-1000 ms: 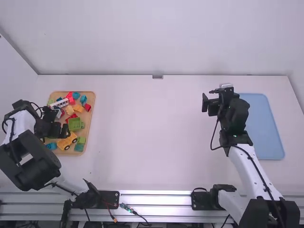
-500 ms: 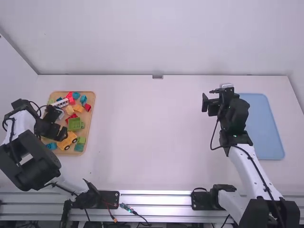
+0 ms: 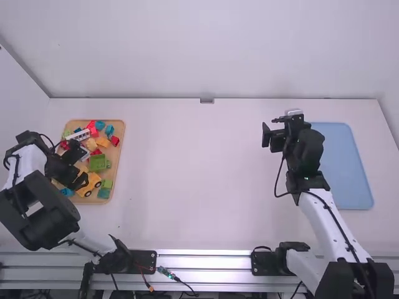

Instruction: Assemble lego blocks to make yellow taxi

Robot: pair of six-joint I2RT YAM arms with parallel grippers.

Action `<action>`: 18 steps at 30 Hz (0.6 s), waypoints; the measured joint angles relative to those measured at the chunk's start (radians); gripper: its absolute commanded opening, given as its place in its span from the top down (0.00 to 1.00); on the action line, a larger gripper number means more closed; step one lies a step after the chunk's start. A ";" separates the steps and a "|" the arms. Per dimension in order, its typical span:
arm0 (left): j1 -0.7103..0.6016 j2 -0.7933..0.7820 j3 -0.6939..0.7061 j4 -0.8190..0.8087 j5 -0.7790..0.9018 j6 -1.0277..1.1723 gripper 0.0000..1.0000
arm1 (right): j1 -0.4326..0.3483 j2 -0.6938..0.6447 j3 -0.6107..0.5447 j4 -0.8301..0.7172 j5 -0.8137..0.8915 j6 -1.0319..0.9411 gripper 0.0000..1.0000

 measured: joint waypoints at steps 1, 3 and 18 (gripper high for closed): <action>0.000 0.000 0.000 0.002 0.000 0.016 0.01 | 0.000 0.000 0.000 0.000 0.000 0.002 0.01; 0.000 0.000 0.000 0.005 0.000 0.040 0.01 | 0.000 0.000 0.000 0.000 0.000 0.000 0.01; 0.000 0.000 -0.044 0.038 -0.023 0.161 0.01 | 0.000 0.000 0.000 0.027 0.001 0.003 0.01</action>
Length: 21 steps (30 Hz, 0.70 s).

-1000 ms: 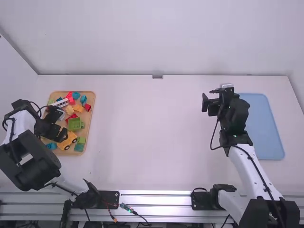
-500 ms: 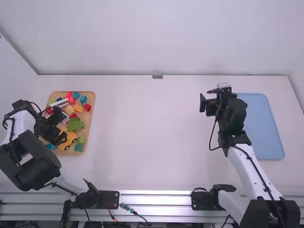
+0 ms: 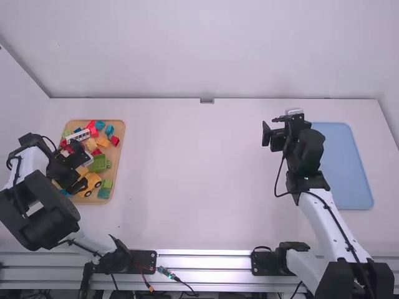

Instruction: Assemble lego blocks to make yellow taxi

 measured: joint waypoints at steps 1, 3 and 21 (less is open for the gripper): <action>0.000 0.000 -0.006 0.000 -0.003 0.000 0.01 | 0.000 0.000 0.000 0.004 0.000 -0.003 0.01; 0.000 0.000 -0.014 0.008 -0.004 0.001 0.01 | 0.000 0.000 0.000 0.005 -0.003 0.000 0.01; 0.029 0.000 -0.130 0.144 0.005 0.053 0.01 | 0.000 0.000 0.000 0.003 -0.005 0.009 0.01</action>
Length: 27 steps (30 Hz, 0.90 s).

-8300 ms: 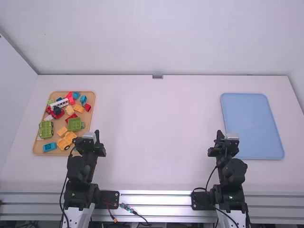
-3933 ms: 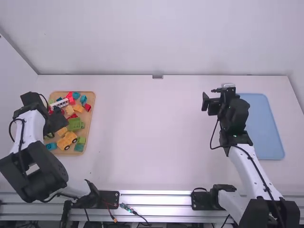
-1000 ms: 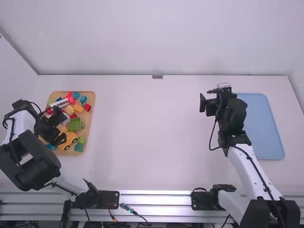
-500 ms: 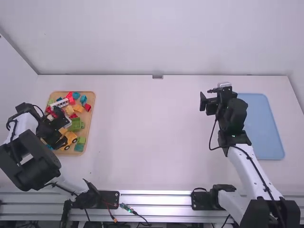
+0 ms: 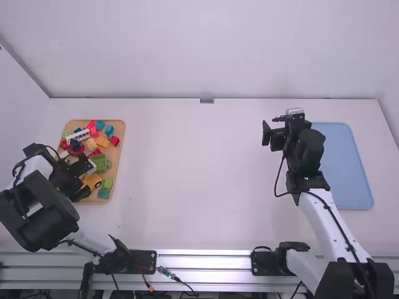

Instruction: Assemble lego blocks to make yellow taxi

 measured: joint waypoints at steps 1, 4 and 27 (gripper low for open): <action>0.002 0.000 -0.005 0.011 0.001 0.003 0.01 | 0.000 0.000 0.000 -0.002 0.000 0.000 0.01; 0.009 0.000 -0.013 0.046 0.004 -0.003 0.01 | 0.000 0.000 0.000 -0.006 0.001 -0.002 0.01; 0.064 0.063 0.034 -0.027 0.071 -0.056 0.03 | 0.000 0.000 0.000 -0.005 -0.016 -0.003 0.01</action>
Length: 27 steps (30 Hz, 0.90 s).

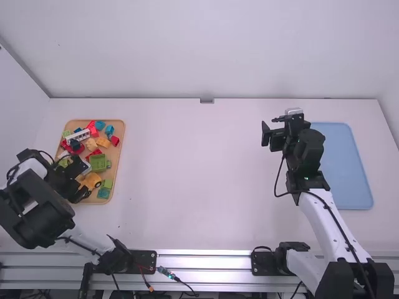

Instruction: Assemble lego blocks to make yellow taxi

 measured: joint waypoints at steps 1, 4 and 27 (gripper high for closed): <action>0.000 0.024 0.024 -0.022 0.000 -0.010 0.03 | 0.000 0.000 0.000 0.000 0.000 0.003 0.01; 0.000 0.078 0.084 -0.052 0.000 -0.026 0.04 | 0.000 0.000 0.000 0.000 0.000 0.004 0.01; 0.000 0.101 0.026 0.045 -0.008 -0.026 0.01 | 0.000 0.000 0.000 0.000 -0.007 0.004 0.01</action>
